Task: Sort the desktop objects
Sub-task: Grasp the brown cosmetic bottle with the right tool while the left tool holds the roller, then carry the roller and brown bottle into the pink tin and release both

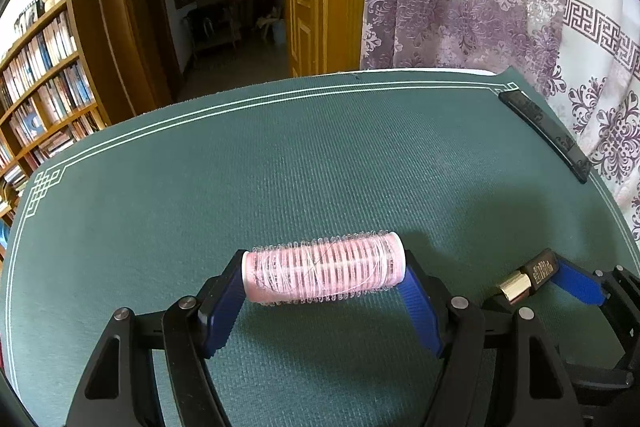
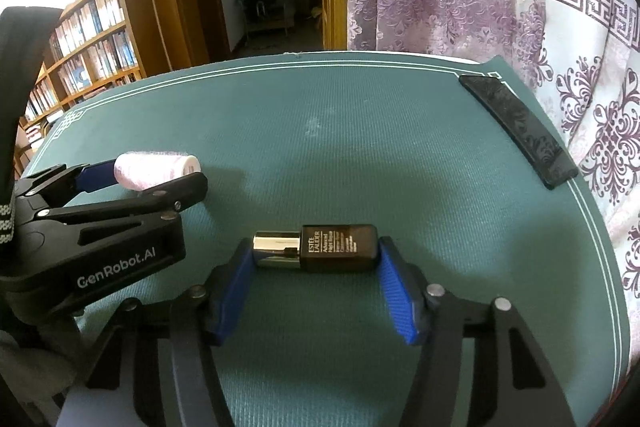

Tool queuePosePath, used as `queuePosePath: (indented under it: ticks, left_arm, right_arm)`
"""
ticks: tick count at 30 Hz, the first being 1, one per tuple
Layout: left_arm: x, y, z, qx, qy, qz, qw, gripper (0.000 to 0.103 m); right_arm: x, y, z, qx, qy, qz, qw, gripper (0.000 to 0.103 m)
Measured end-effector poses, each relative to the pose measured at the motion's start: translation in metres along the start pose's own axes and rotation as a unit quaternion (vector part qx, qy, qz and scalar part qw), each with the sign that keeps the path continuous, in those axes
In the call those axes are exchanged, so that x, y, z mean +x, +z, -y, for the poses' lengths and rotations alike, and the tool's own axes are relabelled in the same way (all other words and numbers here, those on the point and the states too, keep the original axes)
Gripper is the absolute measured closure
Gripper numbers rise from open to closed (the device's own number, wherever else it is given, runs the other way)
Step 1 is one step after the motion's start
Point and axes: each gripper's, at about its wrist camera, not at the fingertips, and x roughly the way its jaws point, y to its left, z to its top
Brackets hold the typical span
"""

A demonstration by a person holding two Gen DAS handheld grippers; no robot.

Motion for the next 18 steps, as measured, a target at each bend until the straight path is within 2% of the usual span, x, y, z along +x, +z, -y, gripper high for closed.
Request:
queuePosePath:
  ticks: [5, 10, 14, 18]
  left_arm:
    - [0.0, 0.0, -0.002, -0.01, -0.017, 0.004, 0.9998, 0.029]
    - [-0.007, -0.001, -0.007, -0.022, -0.043, 0.02, 0.9986, 0.029]
    - [-0.013, -0.005, -0.014, -0.035, -0.058, 0.027, 0.9974, 0.029]
    - [-0.023, -0.014, -0.007, -0.026, -0.056, 0.026, 0.9977, 0.029]
  right_arm:
    - [-0.011, -0.011, 0.003, 0.001, -0.007, -0.006, 1.0, 0.039]
    - [-0.04, -0.03, 0.013, 0.024, -0.006, -0.004, 1.0, 0.039]
    - [-0.085, -0.05, 0.02, 0.04, -0.005, 0.02, 0.999, 0.039]
    - [-0.14, -0.077, 0.027, 0.04, -0.025, 0.058, 0.997, 0.039]
